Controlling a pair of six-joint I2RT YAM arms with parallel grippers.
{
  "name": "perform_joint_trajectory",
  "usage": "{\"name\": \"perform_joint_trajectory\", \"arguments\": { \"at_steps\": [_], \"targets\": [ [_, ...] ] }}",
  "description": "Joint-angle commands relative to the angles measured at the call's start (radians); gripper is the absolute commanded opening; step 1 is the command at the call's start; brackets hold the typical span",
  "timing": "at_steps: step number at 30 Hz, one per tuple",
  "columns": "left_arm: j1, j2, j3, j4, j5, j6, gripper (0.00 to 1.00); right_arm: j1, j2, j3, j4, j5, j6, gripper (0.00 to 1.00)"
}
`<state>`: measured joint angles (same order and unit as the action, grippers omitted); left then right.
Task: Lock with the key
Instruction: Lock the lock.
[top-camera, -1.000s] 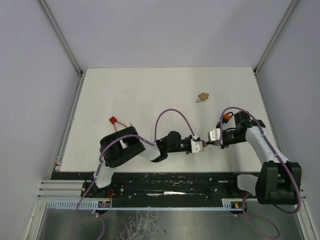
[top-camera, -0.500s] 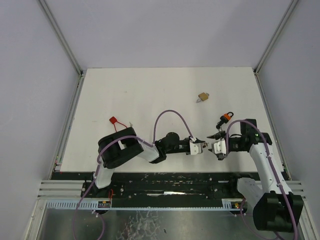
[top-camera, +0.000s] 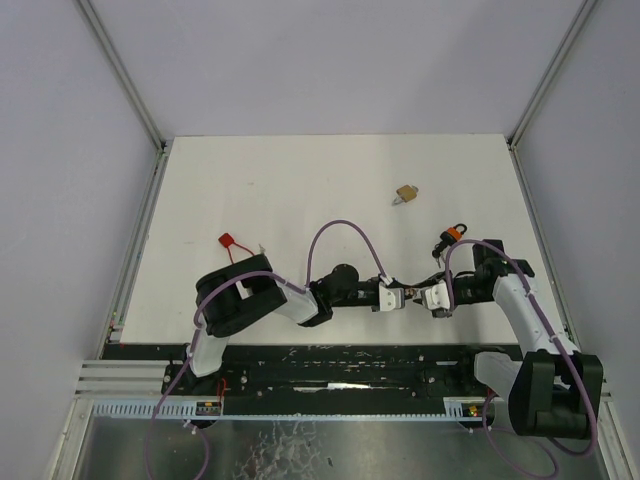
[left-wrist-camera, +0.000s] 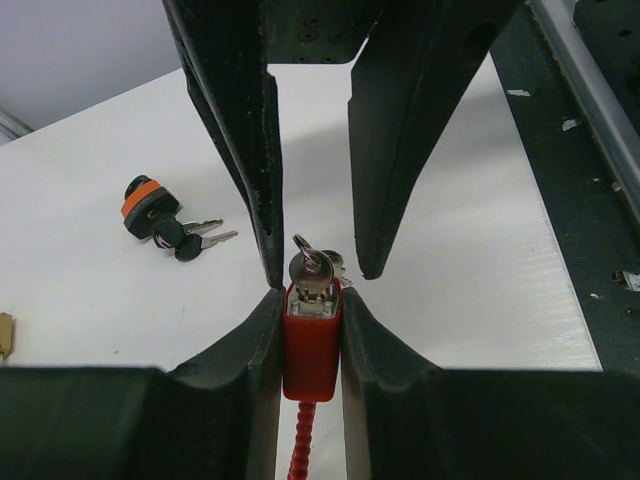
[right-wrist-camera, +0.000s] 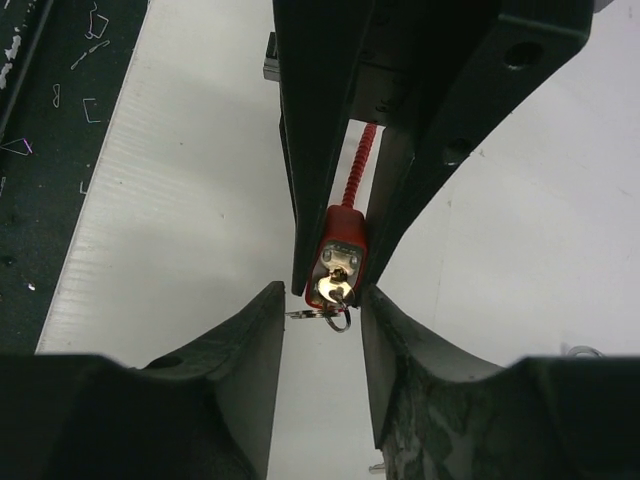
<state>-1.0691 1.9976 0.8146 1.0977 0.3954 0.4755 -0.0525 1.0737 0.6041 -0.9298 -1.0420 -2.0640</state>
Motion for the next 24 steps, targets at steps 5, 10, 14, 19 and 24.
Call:
{"name": "perform_joint_trajectory", "arguments": {
  "at_steps": [5,10,14,19,24],
  "targets": [
    [0.0,-0.023,0.017,0.02,0.036,-0.013,0.0,0.028,-0.032,-0.01,0.03,-0.01,-0.164,0.3],
    [0.005,-0.021,0.027,0.007,0.045,-0.022,0.0,0.034,-0.056,-0.009,0.028,-0.003,-0.153,0.2],
    [0.009,-0.023,0.034,-0.003,0.015,-0.023,0.0,0.036,-0.062,-0.01,0.019,0.012,-0.148,0.12],
    [0.01,-0.025,0.031,0.003,-0.059,-0.02,0.0,0.046,-0.039,-0.004,0.005,0.013,-0.131,0.05],
    [0.009,-0.025,0.027,0.011,-0.059,-0.014,0.0,0.053,-0.027,0.004,0.002,0.002,-0.087,0.04]
  ]
}}
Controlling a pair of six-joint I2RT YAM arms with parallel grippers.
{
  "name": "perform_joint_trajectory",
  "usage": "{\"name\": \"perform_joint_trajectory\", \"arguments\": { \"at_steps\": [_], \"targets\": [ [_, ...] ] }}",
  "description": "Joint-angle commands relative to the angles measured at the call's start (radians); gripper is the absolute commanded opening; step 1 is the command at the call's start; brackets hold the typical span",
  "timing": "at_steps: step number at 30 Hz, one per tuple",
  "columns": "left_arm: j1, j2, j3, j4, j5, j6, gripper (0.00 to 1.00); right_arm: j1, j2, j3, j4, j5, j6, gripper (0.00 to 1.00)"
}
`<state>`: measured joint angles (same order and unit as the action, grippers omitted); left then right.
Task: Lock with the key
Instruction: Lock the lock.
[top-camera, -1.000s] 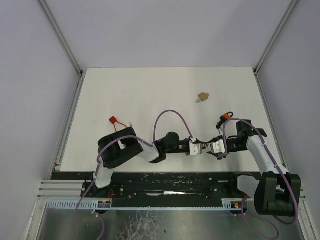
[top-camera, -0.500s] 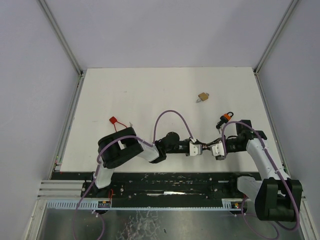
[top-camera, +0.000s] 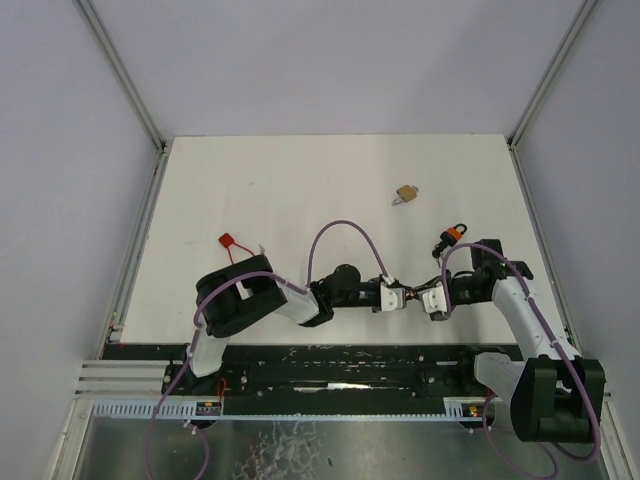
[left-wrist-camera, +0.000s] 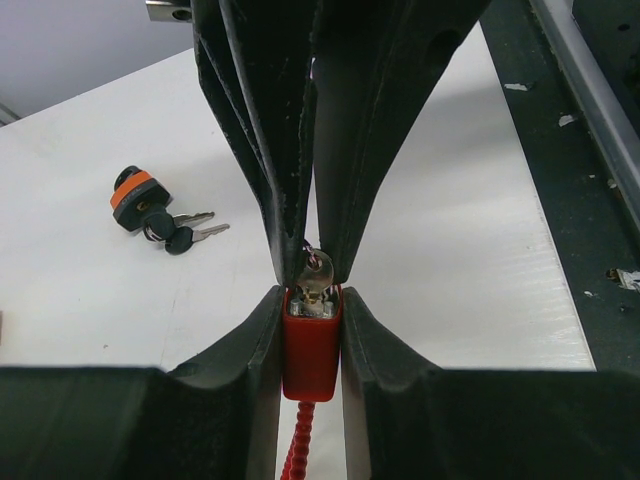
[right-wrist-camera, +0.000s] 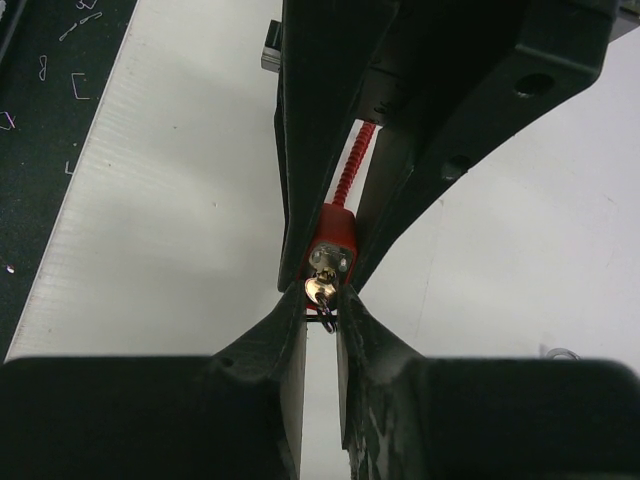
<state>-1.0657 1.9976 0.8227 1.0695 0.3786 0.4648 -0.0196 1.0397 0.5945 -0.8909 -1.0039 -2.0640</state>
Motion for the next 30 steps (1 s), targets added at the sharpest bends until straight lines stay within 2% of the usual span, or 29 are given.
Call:
{"name": "perform_joint_trajectory", "arguments": {
  "at_steps": [1,6,10,11,13,15,19,20,24,28,30],
  "targets": [
    [0.004,-0.024,0.018,0.041,-0.028,-0.006,0.0,0.02,0.006,0.012,-0.034,-0.032,-0.088,0.06],
    [0.005,-0.02,0.046,-0.034,0.06,-0.009,0.0,0.02,-0.022,0.033,-0.034,-0.018,-0.066,0.16],
    [0.012,-0.02,0.053,-0.049,0.07,-0.021,0.0,0.02,-0.054,0.041,-0.015,0.015,-0.029,0.21],
    [0.016,-0.021,0.053,-0.047,0.073,-0.029,0.0,0.02,-0.06,0.044,-0.009,0.019,-0.013,0.21],
    [0.022,-0.026,0.052,-0.041,0.082,-0.045,0.0,0.02,-0.065,0.054,-0.001,0.009,0.045,0.09],
    [0.024,-0.027,0.051,-0.039,0.074,-0.043,0.0,0.02,-0.057,0.07,-0.012,-0.006,0.097,0.01],
    [0.025,-0.029,0.052,-0.031,0.049,-0.039,0.0,0.02,-0.012,0.095,-0.07,-0.04,0.119,0.0],
    [0.025,-0.03,0.052,-0.028,0.044,-0.04,0.0,0.02,0.001,0.095,-0.082,-0.046,0.109,0.03],
    [0.026,-0.034,0.051,-0.02,0.059,-0.061,0.0,0.02,0.01,0.107,-0.075,-0.059,0.139,0.29],
    [0.041,-0.035,0.037,0.015,0.073,-0.102,0.0,0.02,-0.04,0.128,-0.036,-0.065,0.261,0.38],
    [0.056,-0.038,0.023,0.051,0.082,-0.143,0.0,0.015,-0.076,0.137,-0.018,-0.063,0.316,0.47]
  ]
}}
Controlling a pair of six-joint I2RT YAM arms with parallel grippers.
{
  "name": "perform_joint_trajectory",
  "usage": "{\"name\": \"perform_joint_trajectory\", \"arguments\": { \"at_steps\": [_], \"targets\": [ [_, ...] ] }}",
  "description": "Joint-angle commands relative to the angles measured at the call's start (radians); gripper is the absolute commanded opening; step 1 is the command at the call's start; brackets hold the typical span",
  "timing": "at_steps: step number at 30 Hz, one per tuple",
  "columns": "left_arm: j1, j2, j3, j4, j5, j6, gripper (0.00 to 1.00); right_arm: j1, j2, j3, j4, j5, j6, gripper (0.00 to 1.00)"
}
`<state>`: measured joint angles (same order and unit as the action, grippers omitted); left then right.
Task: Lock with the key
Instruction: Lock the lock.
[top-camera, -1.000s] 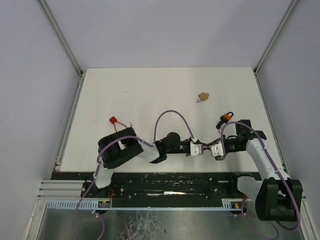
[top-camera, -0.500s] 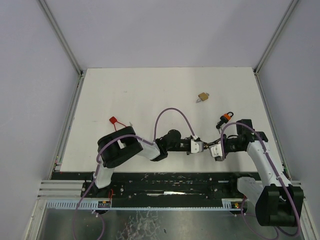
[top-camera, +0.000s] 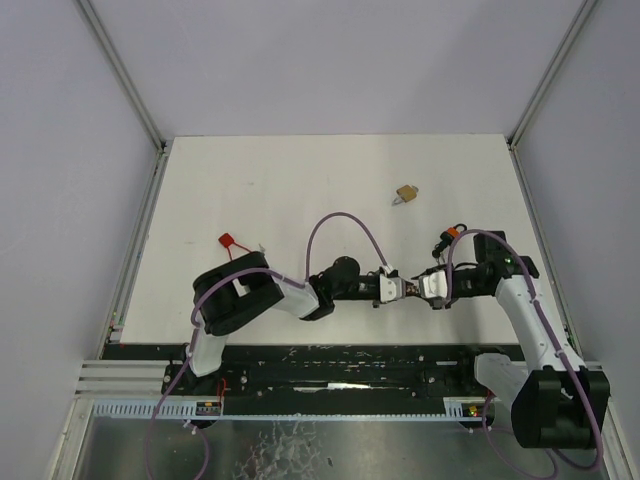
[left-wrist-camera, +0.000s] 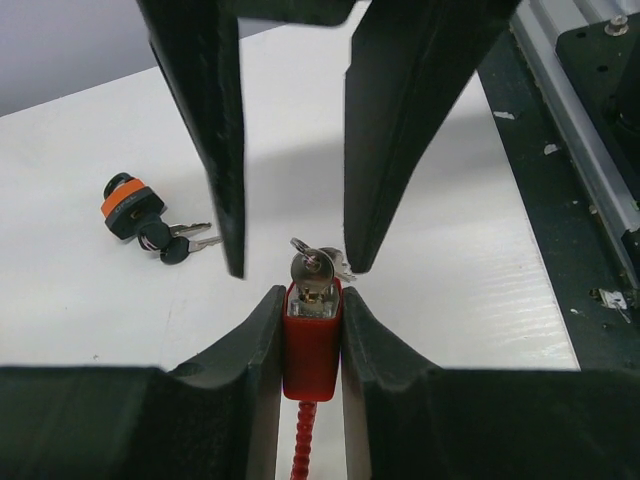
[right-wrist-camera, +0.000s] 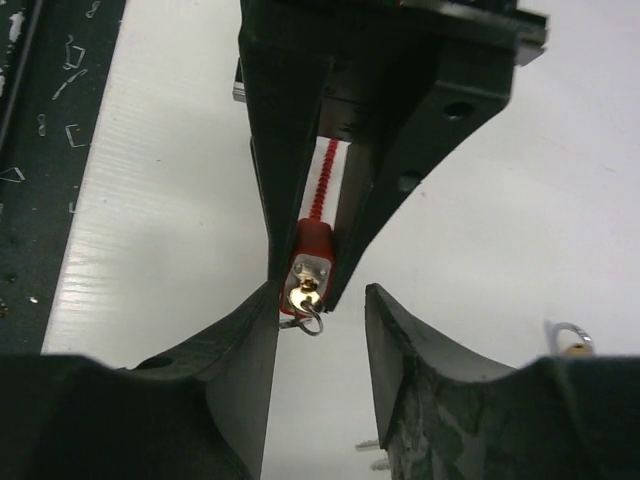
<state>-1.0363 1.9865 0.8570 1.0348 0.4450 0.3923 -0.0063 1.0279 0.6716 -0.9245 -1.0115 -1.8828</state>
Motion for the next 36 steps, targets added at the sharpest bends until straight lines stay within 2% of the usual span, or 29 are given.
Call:
{"name": "perform_joint_trajectory", "arguments": {
  "at_steps": [1,4,8,13,15,17,20,24,29,31,36],
  "targets": [
    [0.035,-0.028,-0.018,0.112,0.024,-0.1,0.0,-0.002,-0.083,0.064,0.027,-0.052,0.159,0.5],
    [0.067,-0.026,-0.035,0.192,0.056,-0.212,0.0,-0.012,-0.126,0.07,0.048,-0.042,0.226,0.56],
    [0.11,-0.02,-0.054,0.309,0.074,-0.358,0.0,-0.02,-0.139,0.083,0.098,-0.085,0.419,0.61],
    [0.167,-0.002,-0.064,0.446,0.026,-0.559,0.0,-0.02,-0.057,0.06,0.182,-0.175,0.671,0.55],
    [0.188,0.016,-0.066,0.511,0.004,-0.646,0.0,-0.02,-0.02,0.034,0.297,-0.178,0.822,0.51],
    [0.209,0.03,-0.07,0.568,-0.021,-0.719,0.0,-0.018,-0.011,-0.015,0.505,-0.159,1.06,0.5],
    [0.229,0.022,-0.059,0.571,-0.065,-0.784,0.0,-0.004,-0.036,-0.117,0.875,-0.088,1.386,0.51],
    [0.252,-0.009,-0.037,0.57,-0.115,-0.921,0.0,0.017,-0.028,-0.172,1.104,-0.116,1.583,0.58],
    [0.275,-0.076,-0.035,0.57,-0.169,-1.088,0.0,0.031,-0.008,-0.271,1.562,-0.11,1.973,0.62],
    [0.275,-0.096,-0.036,0.57,-0.193,-1.145,0.0,0.042,0.017,-0.263,1.625,-0.129,2.058,0.61],
    [0.275,-0.131,-0.028,0.568,-0.215,-1.248,0.0,0.066,-0.008,-0.242,1.556,-0.118,2.049,0.61]
  ]
}}
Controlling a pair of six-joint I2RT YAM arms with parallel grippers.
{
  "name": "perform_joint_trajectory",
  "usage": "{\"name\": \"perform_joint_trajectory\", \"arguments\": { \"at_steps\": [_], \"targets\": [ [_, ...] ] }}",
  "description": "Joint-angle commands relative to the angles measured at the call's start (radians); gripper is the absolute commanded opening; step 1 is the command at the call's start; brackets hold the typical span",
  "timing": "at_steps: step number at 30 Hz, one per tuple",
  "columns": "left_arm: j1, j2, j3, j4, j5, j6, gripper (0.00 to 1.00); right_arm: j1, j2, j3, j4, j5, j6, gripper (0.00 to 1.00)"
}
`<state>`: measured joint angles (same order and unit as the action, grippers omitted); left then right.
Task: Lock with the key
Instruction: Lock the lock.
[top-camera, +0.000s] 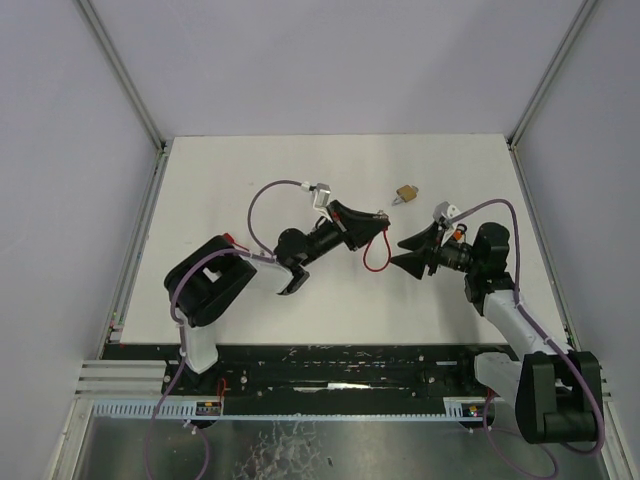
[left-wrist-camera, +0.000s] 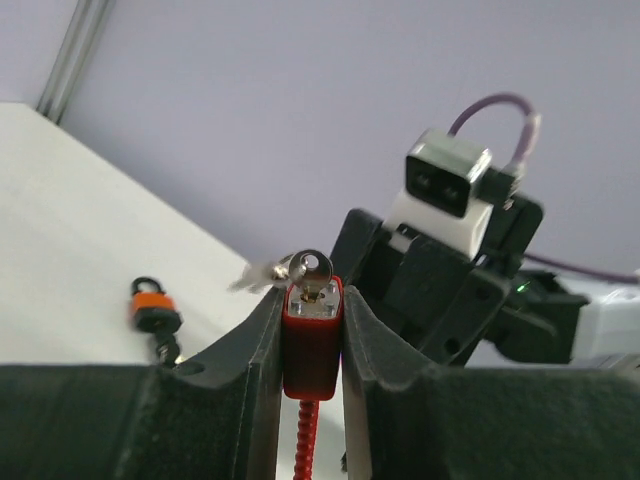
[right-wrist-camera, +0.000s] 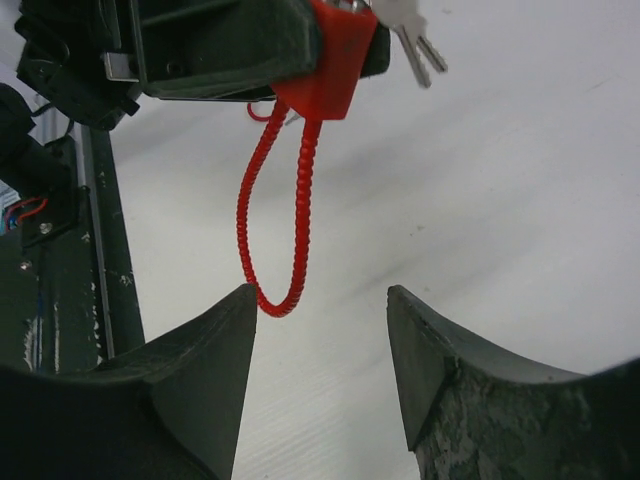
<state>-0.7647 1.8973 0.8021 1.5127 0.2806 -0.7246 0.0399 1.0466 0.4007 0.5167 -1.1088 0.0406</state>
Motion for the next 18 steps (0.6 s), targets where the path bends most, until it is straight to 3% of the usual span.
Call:
{"name": "perform_joint_trajectory", "arguments": {
  "at_steps": [1,7,16,18],
  "targets": [
    [0.002,-0.045,0.028,0.091,-0.054,-0.145,0.0,0.024,-0.028,0.028,0.135,-0.039,0.16,0.6],
    [-0.028,-0.053,0.048,0.089,-0.068,-0.142,0.0,0.059,-0.021,0.048,0.115,-0.043,0.24,0.5],
    [-0.056,-0.045,0.046,0.076,-0.065,-0.044,0.0,0.077,-0.055,0.037,0.208,-0.011,0.333,0.04],
    [-0.059,-0.038,0.033,0.076,-0.058,-0.018,0.0,0.077,-0.072,0.05,0.168,0.001,0.308,0.0]
  ]
}}
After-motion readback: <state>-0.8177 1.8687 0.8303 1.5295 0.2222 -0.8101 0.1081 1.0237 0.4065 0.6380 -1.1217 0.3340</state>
